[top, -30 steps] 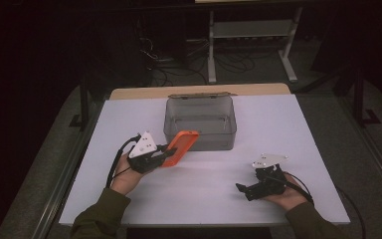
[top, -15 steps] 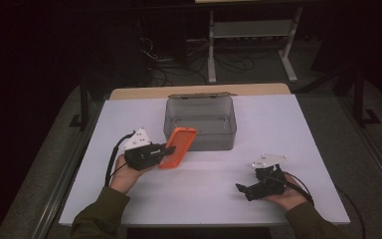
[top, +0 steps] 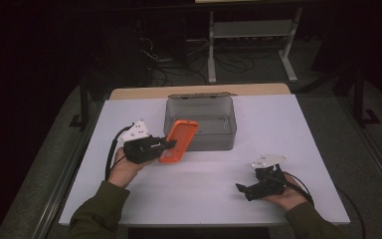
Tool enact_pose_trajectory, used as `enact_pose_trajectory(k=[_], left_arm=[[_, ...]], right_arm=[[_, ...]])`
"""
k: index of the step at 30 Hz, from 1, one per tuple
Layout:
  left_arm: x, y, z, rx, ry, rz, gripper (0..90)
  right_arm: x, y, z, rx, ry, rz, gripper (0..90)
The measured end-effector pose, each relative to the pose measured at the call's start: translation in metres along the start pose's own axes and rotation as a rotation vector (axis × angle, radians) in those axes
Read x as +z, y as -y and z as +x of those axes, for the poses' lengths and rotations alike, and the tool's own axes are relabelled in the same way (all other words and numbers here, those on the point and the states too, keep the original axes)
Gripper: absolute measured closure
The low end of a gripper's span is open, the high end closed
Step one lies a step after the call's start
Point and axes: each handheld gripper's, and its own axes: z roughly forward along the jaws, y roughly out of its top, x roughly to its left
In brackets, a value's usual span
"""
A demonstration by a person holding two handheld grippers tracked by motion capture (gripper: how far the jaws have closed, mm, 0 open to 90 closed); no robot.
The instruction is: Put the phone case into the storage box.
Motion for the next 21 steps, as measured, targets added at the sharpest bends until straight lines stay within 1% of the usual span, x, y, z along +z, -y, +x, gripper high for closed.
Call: enact_pose_trajectory(k=[3,8,16,21], left_arm=[[0.000,-0.006,0.003,-0.004,0.001,-0.011,79.4],[0.003,-0.013,0.006,-0.007,0.008,-0.010,79.4],[0.004,-0.029,0.014,-0.001,0.013,-0.020,79.4],[0.004,-0.038,0.019,0.005,0.009,-0.027,79.4]], right_arm=[[0.000,0.000,-0.001,-0.001,0.001,-0.001,0.4],[0.000,0.000,-0.001,0.003,0.001,-0.001,0.4],[0.000,0.000,-0.001,0.006,0.001,-0.004,0.3],[0.000,0.000,-0.002,0.007,0.002,-0.006,0.3]])
